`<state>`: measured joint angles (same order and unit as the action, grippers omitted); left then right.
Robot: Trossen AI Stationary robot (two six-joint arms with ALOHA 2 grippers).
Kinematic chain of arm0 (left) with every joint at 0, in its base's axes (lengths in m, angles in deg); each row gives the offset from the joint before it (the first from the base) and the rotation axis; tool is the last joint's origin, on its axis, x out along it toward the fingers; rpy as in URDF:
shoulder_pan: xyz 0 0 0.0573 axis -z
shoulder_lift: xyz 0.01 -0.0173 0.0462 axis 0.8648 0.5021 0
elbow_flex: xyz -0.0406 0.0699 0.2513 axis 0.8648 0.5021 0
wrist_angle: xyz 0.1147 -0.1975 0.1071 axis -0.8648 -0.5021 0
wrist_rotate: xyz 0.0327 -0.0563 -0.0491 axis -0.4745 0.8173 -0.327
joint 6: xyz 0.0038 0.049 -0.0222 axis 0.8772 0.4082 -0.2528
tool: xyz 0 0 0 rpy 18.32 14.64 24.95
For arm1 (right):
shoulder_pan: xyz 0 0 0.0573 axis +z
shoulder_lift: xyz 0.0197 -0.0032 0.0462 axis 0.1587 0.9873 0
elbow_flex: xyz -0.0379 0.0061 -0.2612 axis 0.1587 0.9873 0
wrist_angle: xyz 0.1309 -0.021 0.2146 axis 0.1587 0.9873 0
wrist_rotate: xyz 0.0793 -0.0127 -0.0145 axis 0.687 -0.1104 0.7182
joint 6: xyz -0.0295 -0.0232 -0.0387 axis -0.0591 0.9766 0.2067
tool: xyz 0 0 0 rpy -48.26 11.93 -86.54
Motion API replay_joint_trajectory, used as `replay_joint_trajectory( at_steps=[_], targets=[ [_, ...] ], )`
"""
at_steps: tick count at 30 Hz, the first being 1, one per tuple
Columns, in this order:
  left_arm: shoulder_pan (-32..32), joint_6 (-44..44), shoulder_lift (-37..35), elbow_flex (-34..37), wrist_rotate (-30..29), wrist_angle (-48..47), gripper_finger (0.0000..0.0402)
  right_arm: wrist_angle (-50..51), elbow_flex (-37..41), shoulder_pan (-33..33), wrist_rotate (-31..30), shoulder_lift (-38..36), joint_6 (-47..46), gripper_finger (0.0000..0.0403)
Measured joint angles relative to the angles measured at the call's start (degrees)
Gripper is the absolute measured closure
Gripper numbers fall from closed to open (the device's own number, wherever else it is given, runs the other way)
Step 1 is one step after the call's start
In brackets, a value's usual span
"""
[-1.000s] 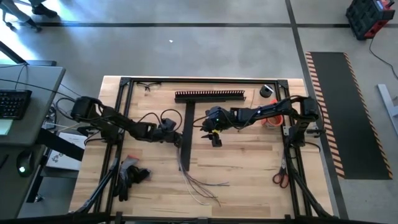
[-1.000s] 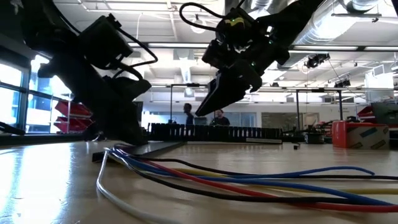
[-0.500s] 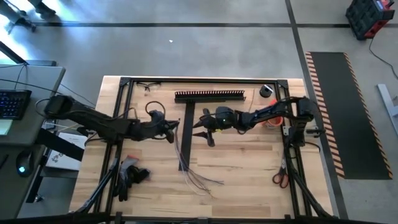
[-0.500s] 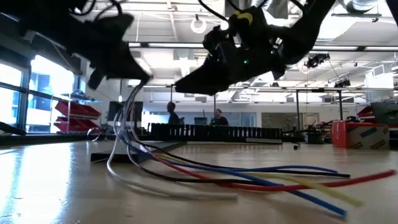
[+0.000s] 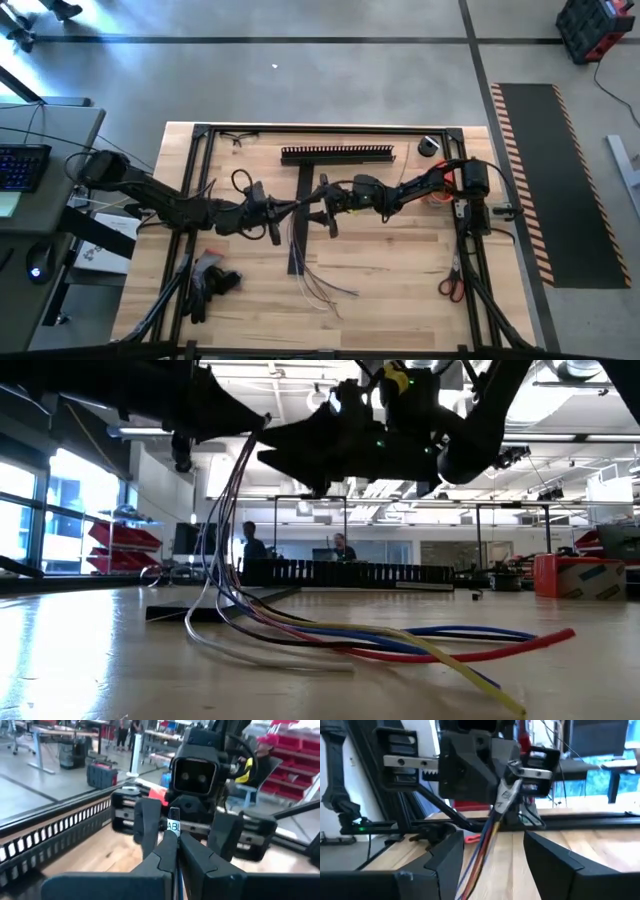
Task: Ziptie cables
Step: Wrap the cable wires with a black zip tie
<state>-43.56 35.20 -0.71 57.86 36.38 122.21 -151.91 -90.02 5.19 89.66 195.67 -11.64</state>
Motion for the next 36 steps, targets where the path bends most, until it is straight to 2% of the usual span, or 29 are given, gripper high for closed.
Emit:
replay_joint_trajectory(
  at_steps=[4,8,11,16,19,22,26,30,36],
  targets=[
    [0.06,0.40,1.57,-0.02,0.28,1.73,0.0401,1.96,-2.26,2.18,-0.58,0.00,5.13,0.0208],
    [0.26,0.91,2.66,-0.02,0.22,4.26,0.0401,4.46,-3.73,3.04,-4.06,0.02,7.72,0.0226],
    [0.58,1.02,2.84,-0.02,0.18,4.38,0.0401,5.18,-3.75,3.14,-4.56,-0.02,8.33,0.0267],
    [0.89,4.25,2.84,-0.02,0.03,5.63,0.0401,5.21,-3.75,2.76,-4.95,-0.02,7.45,0.0380],
    [1.34,7.82,2.82,-1.06,0.52,6.70,0.0389,6.25,-2.86,2.83,-8.40,-1.62,7.66,0.0394],
    [2.03,8.87,2.38,-4.70,1.30,2.13,0.0359,9.55,0.31,2.92,-12.78,-6.86,9.13,0.0400],
    [2.64,6.03,2.51,-9.91,-1.05,-12.71,0.0308,13.97,6.39,2.88,-17.19,-17.45,12.73,0.0401],
    [0.91,-4.11,2.80,-12.80,-5.64,-26.30,0.0264,23.36,12.28,4.08,-19.95,-29.51,15.31,0.0401],
    [-4.71,-17.65,5.99,-12.59,1.04,-32.16,0.0206,38.44,17.71,8.48,-32.58,-44.97,17.52,0.0402]
  ],
)
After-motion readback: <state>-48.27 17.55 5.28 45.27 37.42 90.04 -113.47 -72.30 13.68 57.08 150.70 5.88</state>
